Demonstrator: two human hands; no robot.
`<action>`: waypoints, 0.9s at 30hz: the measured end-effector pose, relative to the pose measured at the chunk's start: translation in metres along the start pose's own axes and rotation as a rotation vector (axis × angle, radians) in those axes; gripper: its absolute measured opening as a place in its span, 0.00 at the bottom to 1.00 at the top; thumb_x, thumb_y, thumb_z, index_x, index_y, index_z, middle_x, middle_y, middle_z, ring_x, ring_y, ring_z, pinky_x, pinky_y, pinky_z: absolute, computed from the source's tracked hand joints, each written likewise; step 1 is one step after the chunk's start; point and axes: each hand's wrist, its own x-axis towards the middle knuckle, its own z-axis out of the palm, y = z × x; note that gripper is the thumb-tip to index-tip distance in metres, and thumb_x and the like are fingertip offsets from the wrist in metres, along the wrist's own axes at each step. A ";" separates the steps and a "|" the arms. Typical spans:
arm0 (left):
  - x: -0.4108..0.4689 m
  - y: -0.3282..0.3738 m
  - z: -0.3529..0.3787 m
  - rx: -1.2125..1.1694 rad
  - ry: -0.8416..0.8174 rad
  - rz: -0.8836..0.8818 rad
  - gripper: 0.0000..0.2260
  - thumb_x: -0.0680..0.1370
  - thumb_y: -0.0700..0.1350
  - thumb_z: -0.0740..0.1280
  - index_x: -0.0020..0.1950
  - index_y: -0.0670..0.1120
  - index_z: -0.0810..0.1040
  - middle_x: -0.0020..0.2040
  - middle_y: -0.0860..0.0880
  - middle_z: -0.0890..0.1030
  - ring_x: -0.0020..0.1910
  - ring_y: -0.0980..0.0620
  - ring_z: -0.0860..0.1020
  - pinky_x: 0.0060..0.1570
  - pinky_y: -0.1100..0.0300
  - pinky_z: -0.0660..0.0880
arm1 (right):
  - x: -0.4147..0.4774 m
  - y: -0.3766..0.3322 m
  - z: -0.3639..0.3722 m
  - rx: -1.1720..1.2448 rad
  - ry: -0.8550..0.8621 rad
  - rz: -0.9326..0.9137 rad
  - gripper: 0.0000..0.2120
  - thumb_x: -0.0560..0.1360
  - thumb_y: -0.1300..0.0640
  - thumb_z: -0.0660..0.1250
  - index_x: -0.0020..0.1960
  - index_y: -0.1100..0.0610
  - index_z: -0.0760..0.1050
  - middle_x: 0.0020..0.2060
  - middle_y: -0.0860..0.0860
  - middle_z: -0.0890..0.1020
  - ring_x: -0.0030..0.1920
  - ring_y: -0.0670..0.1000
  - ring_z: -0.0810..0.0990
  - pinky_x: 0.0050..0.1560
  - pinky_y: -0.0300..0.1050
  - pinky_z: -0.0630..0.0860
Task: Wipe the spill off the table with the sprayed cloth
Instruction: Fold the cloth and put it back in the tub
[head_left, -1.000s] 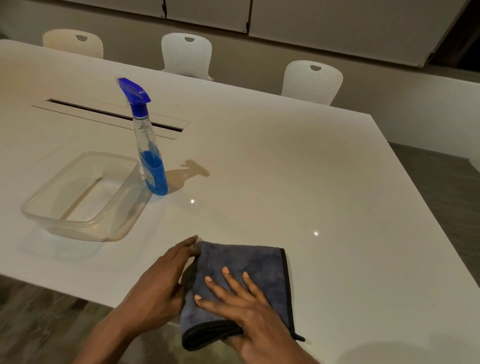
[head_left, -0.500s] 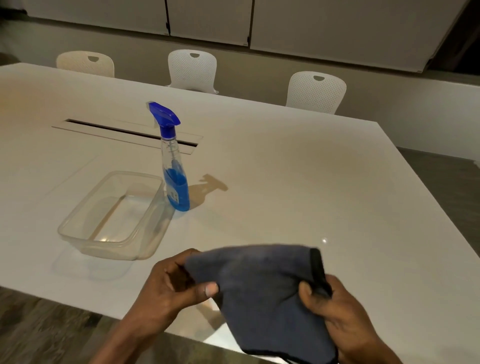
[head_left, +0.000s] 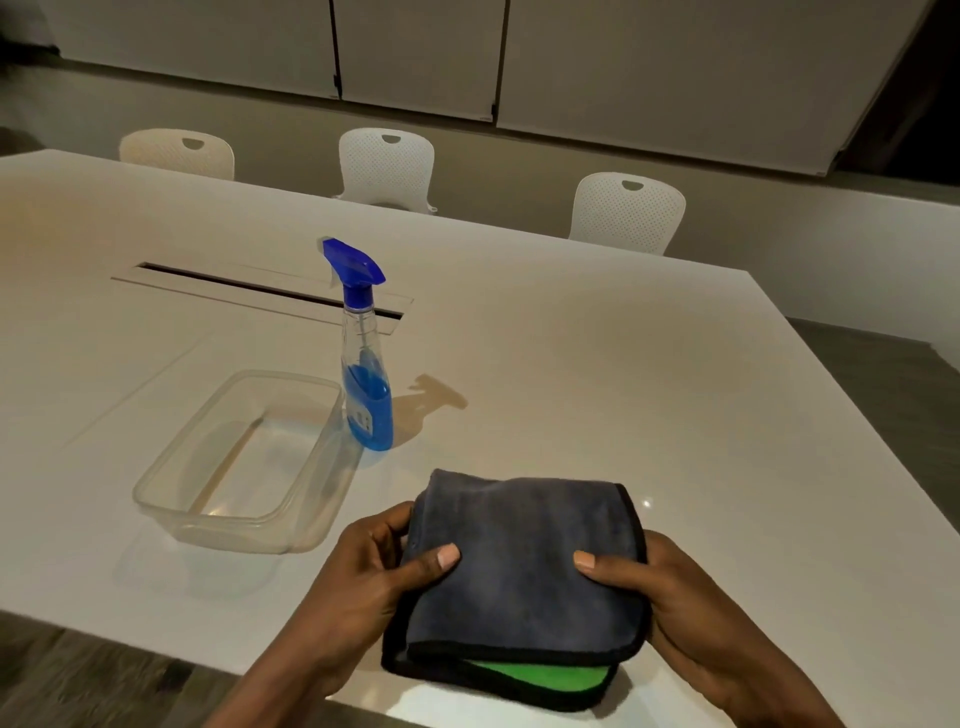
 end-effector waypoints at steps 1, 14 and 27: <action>0.000 -0.001 -0.004 0.022 -0.019 -0.022 0.18 0.75 0.42 0.76 0.65 0.49 0.83 0.59 0.49 0.88 0.59 0.49 0.86 0.55 0.57 0.83 | 0.003 0.003 -0.004 -0.016 -0.004 0.003 0.19 0.70 0.63 0.78 0.61 0.60 0.84 0.57 0.58 0.87 0.59 0.57 0.87 0.61 0.52 0.81; 0.005 0.019 -0.020 -0.066 0.064 0.114 0.17 0.70 0.31 0.77 0.49 0.53 0.90 0.48 0.46 0.90 0.49 0.45 0.88 0.45 0.56 0.85 | 0.011 -0.025 -0.025 -0.157 -0.034 -0.568 0.06 0.69 0.63 0.76 0.45 0.64 0.87 0.54 0.64 0.86 0.56 0.66 0.85 0.52 0.53 0.84; 0.011 0.001 -0.005 -0.385 0.103 -0.222 0.16 0.73 0.46 0.75 0.58 0.39 0.86 0.59 0.39 0.87 0.60 0.37 0.85 0.58 0.37 0.83 | 0.029 -0.017 -0.030 -0.096 0.095 -0.413 0.24 0.78 0.77 0.54 0.40 0.62 0.85 0.54 0.61 0.87 0.59 0.60 0.86 0.55 0.52 0.84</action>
